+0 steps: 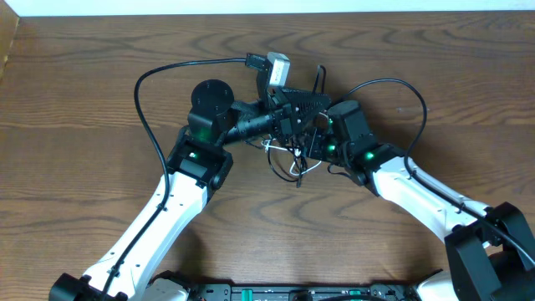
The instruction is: Untangle cables
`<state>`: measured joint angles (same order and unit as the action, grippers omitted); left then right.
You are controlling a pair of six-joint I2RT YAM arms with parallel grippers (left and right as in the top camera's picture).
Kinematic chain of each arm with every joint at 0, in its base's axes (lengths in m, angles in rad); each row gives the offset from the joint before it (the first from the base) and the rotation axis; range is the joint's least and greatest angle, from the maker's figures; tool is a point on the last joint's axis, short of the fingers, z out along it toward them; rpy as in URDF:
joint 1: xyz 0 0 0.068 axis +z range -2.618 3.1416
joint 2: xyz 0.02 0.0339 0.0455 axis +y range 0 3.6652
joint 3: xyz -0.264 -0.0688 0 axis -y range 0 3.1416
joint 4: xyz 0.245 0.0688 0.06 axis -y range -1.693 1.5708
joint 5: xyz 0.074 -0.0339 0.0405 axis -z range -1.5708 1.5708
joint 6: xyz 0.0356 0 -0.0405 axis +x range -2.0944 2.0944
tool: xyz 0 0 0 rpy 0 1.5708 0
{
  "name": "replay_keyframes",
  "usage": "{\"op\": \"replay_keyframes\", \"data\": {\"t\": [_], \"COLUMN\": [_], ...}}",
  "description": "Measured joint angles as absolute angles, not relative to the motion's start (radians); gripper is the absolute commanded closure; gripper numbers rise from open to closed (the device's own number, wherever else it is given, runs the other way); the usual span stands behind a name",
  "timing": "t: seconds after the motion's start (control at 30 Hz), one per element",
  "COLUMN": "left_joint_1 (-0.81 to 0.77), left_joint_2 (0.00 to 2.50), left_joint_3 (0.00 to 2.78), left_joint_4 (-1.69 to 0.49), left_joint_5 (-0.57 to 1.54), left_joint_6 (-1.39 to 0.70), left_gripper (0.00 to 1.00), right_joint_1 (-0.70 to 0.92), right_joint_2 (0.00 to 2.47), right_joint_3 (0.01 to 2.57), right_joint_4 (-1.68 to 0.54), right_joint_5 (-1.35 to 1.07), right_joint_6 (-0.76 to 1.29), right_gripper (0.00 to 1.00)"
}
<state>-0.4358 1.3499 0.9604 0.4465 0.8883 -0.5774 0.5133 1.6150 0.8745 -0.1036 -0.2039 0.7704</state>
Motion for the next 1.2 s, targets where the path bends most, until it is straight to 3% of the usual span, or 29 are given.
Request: {"op": "replay_keyframes", "data": {"t": [0.23, 0.5, 0.7, 1.0, 1.2], "left_joint_1": [-0.425, -0.329, -0.328, -0.315, -0.138], "left_joint_2": [1.346, 1.339, 1.338, 1.353, 1.376], "left_joint_3": [0.960, 0.962, 0.962, 0.953, 0.947], "left_joint_4": [0.441, -0.015, -0.175, -0.239, -0.263], "left_joint_5": [0.872, 0.671, 0.541, 0.278, 0.236], "left_joint_6": [-0.576, -0.361, -0.201, -0.122, -0.128], "left_gripper": [0.93, 0.92, 0.93, 0.93, 0.93], "right_joint_1": [0.540, 0.407, 0.317, 0.165, 0.008], "right_joint_2": [1.615, 1.411, 1.135, 0.902, 0.881], "right_joint_3": [0.879, 0.881, 0.881, 0.894, 0.978], "right_joint_4": [-0.252, -0.419, -0.428, -0.500, -0.673], "right_joint_5": [-0.118, -0.032, -0.020, -0.133, -0.186], "right_joint_6": [0.789, 0.715, 0.677, 0.567, 0.490], "right_gripper": [0.99, 0.99, 0.99, 0.99, 0.99]}}
